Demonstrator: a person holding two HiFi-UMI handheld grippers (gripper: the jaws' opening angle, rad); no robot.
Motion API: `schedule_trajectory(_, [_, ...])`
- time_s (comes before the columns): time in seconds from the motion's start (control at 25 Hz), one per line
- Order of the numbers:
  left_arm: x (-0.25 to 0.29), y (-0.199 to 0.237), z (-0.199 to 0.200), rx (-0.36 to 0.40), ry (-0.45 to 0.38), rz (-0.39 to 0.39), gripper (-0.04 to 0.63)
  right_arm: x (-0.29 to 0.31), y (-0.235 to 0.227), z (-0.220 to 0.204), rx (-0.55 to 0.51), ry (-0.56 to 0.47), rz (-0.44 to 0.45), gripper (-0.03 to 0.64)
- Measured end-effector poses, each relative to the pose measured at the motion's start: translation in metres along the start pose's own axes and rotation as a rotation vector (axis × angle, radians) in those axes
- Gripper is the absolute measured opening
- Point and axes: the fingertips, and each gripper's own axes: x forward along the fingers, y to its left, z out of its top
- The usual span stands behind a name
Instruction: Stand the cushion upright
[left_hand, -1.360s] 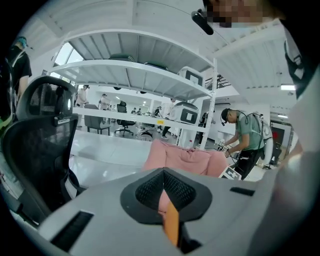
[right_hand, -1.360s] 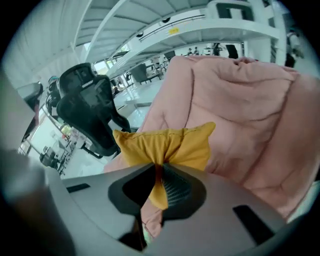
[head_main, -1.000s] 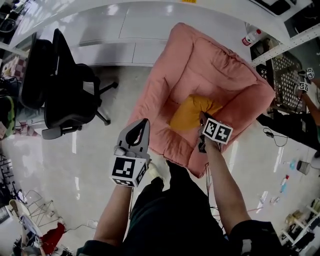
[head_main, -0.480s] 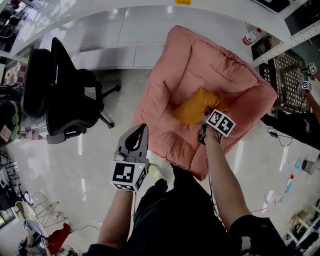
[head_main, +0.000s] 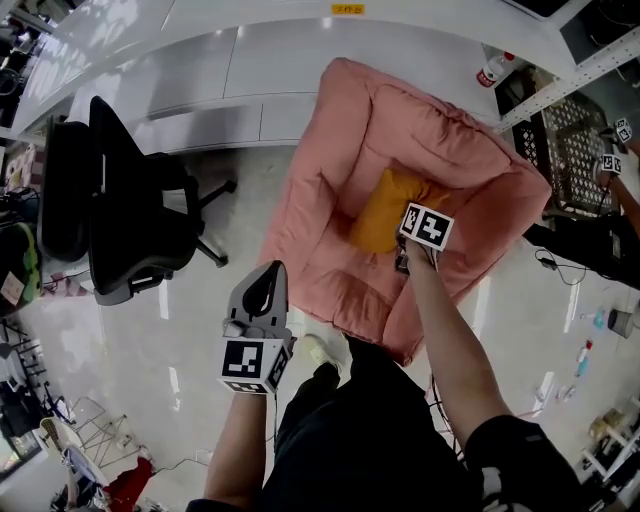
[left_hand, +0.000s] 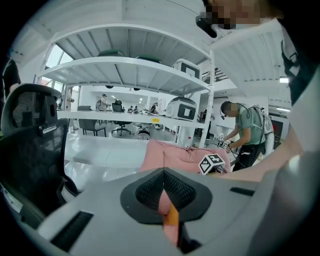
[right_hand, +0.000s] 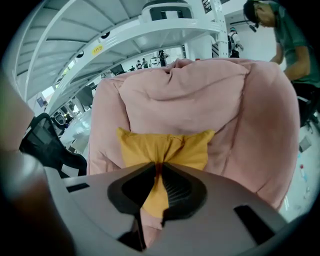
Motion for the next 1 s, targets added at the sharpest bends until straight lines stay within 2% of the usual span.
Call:
schedule_trajectory(0.16, [0.003,0.002,0.001,0.001,0.001,0.002,0.006,0.016,-0.001,0.014,0.103,-0.007,0.01,0.049])
schedule_trajectory(0.24, [0.004,0.003,0.0,0.0,0.001,0.004,0.006,0.024,0.0,0.022,0.121,-0.016,0.018,0.06])
schedule_trajectory(0.68, [0.003,0.012,-0.001,-0.021,0.006,0.004,0.006,0.022,0.008,0.034,0.068,-0.065,0.057,0.127])
schedule_trajectory(0.92, [-0.001,0.011,-0.007,-0.035,0.008,-0.02,0.006,-0.016,0.024,0.039,-0.016,-0.15,0.077,0.125])
schedule_trajectory(1.0, [-0.002,0.012,-0.006,-0.041,0.002,-0.025,0.006,-0.03,0.034,0.046,-0.054,-0.188,0.099,0.101])
